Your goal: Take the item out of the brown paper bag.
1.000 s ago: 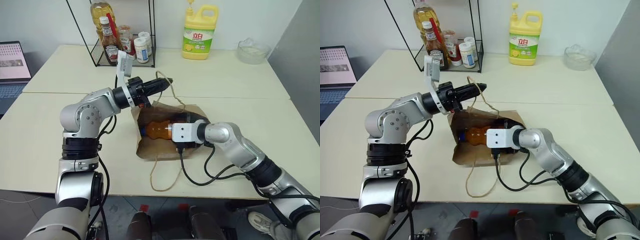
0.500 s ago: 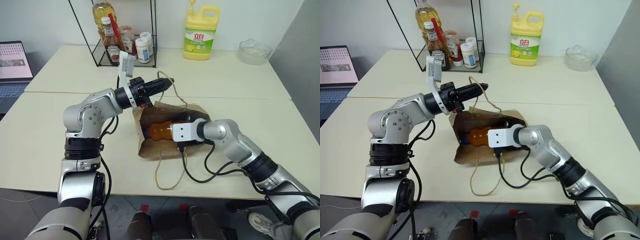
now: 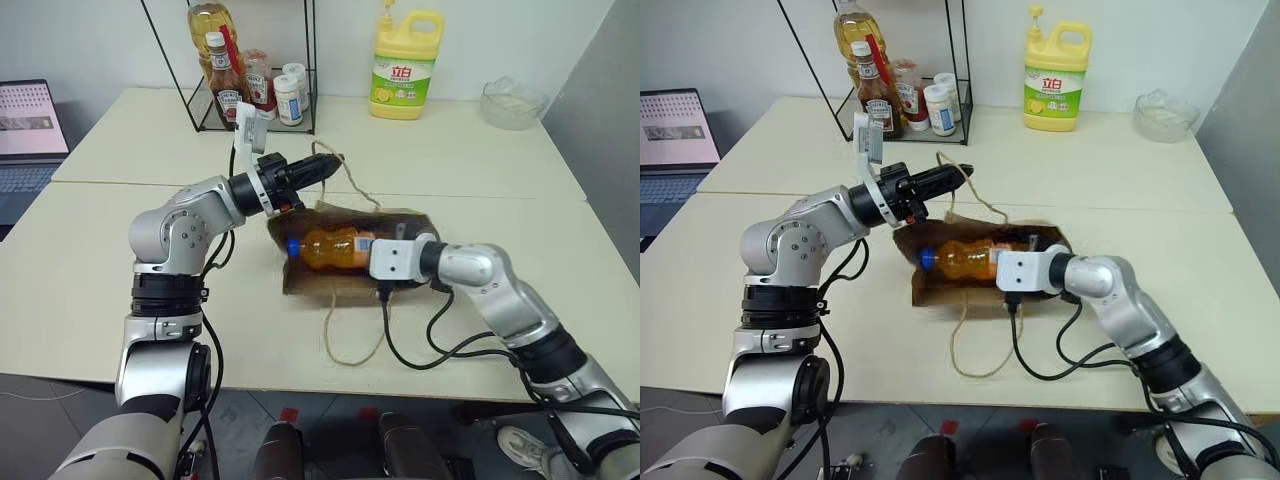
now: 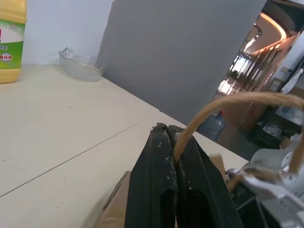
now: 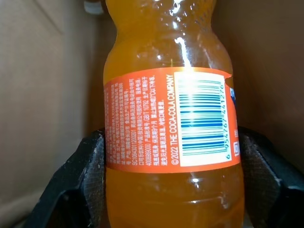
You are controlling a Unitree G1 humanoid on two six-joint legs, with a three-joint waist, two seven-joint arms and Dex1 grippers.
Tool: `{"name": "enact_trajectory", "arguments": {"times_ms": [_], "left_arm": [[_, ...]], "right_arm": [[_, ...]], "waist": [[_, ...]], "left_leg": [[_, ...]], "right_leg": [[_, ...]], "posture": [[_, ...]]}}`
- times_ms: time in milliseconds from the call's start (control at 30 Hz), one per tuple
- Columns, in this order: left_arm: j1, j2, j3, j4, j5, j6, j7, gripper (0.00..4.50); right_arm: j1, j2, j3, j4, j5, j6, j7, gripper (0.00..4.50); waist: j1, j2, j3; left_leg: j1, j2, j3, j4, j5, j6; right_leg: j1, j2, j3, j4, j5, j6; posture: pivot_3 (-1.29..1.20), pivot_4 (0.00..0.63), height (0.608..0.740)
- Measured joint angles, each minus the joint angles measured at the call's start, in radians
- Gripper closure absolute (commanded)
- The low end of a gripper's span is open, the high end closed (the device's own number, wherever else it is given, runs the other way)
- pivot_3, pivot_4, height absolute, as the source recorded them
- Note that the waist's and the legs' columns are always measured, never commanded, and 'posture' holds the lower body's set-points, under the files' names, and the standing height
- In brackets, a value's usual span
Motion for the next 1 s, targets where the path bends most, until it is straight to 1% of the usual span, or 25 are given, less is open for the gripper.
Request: {"name": "enact_trajectory", "arguments": {"times_ms": [100, 200, 333, 467, 567, 633, 733, 800, 900, 1000], "left_arm": [[-0.001, 0.000, -0.001, 0.005, 0.007, -0.005, 0.001, 4.50], [-0.011, 0.000, -0.003, 0.024, 0.016, -0.026, 0.001, 4.50], [-0.046, -0.003, -0.010, 0.031, 0.025, -0.046, 0.002, 4.50], [-0.028, -0.006, -0.014, 0.047, 0.035, -0.044, 0.002, 4.50], [-0.023, -0.004, -0.014, 0.047, 0.036, -0.044, 0.001, 4.50], [-0.021, -0.004, -0.015, 0.047, 0.036, -0.044, 0.000, 4.50], [-0.021, -0.004, -0.016, 0.047, 0.036, -0.044, 0.000, 4.50], [-0.021, -0.004, -0.015, 0.047, 0.037, -0.044, 0.000, 4.50], [-0.022, -0.008, -0.016, 0.050, 0.040, -0.049, -0.001, 4.50], [-0.023, -0.016, -0.016, 0.061, 0.043, -0.063, 0.000, 4.50]], "right_arm": [[0.025, -0.003, -0.055, -0.053, 0.067, 0.005, 0.009, 1.27], [0.057, 0.006, -0.120, -0.119, 0.195, 0.011, 0.046, 1.27], [0.140, 0.003, -0.194, -0.191, 0.346, 0.006, 0.078, 1.27], [0.224, -0.022, -0.364, -0.289, 0.421, -0.035, 0.037, 1.27], [0.267, -0.036, -0.437, -0.301, 0.416, -0.030, -0.012, 1.27], [0.265, -0.039, -0.490, -0.294, 0.400, 0.037, -0.082, 1.27], [0.228, -0.059, -0.525, -0.248, 0.347, 0.165, -0.183, 1.27], [0.211, -0.083, -0.521, -0.183, 0.288, 0.264, -0.241, 1.27], [0.182, -0.081, -0.479, -0.040, 0.219, 0.402, -0.308, 1.27], [0.177, -0.106, -0.389, 0.095, 0.146, 0.416, -0.317, 1.27]], "waist": [[0.000, 0.000, 0.000], [0.001, 0.000, 0.000], [0.004, 0.000, 0.000], [0.004, 0.000, 0.000], [0.004, 0.000, 0.000], [0.002, 0.000, 0.000], [0.002, 0.000, 0.000], [0.004, 0.000, 0.000], [0.003, 0.000, 0.000], [0.002, 0.000, 0.001]], "left_leg": [[0.000, 0.000, 0.000, 0.000, 0.000, 0.000], [0.000, 0.000, 0.000, 0.000, 0.000, 0.000], [-0.001, 0.000, 0.000, 0.000, 0.000, 0.000], [-0.001, 0.000, 0.000, 0.000, 0.000, 0.000], [-0.001, 0.000, 0.000, 0.000, 0.000, 0.000], [0.000, 0.000, 0.001, 0.000, 0.000, 0.000], [0.001, 0.000, 0.001, 0.000, 0.000, 0.000], [0.001, 0.000, 0.001, 0.000, 0.000, 0.000], [0.000, -0.001, 0.002, 0.000, 0.000, 0.000], [0.000, -0.001, 0.003, -0.001, 0.000, 0.000]], "right_leg": [[0.000, 0.000, 0.000, 0.000, 0.000, 0.000], [0.000, 0.000, 0.000, 0.000, 0.000, 0.000], [0.000, 0.000, 0.000, -0.001, 0.000, 0.000], [0.000, 0.000, 0.000, -0.001, 0.000, 0.000], [0.000, 0.000, 0.001, 0.000, 0.000, 0.000], [0.000, 0.000, 0.002, 0.000, 0.000, 0.000], [0.000, 0.000, 0.002, 0.001, 0.000, 0.000], [0.000, 0.000, 0.002, 0.001, 0.000, 0.000], [-0.001, 0.000, 0.003, 0.001, 0.000, 0.000], [-0.002, 0.000, 0.003, 0.000, 0.000, 0.000]], "posture": [[0.00, 0.150, 0.740], [0.00, 0.150, 0.740], [0.00, 0.150, 0.740], [0.00, 0.150, 0.740], [0.00, 0.150, 0.740], [0.00, 0.150, 0.740], [0.00, 0.150, 0.740], [0.00, 0.150, 0.740], [0.00, 0.150, 0.740], [0.00, 0.150, 0.740]]}}
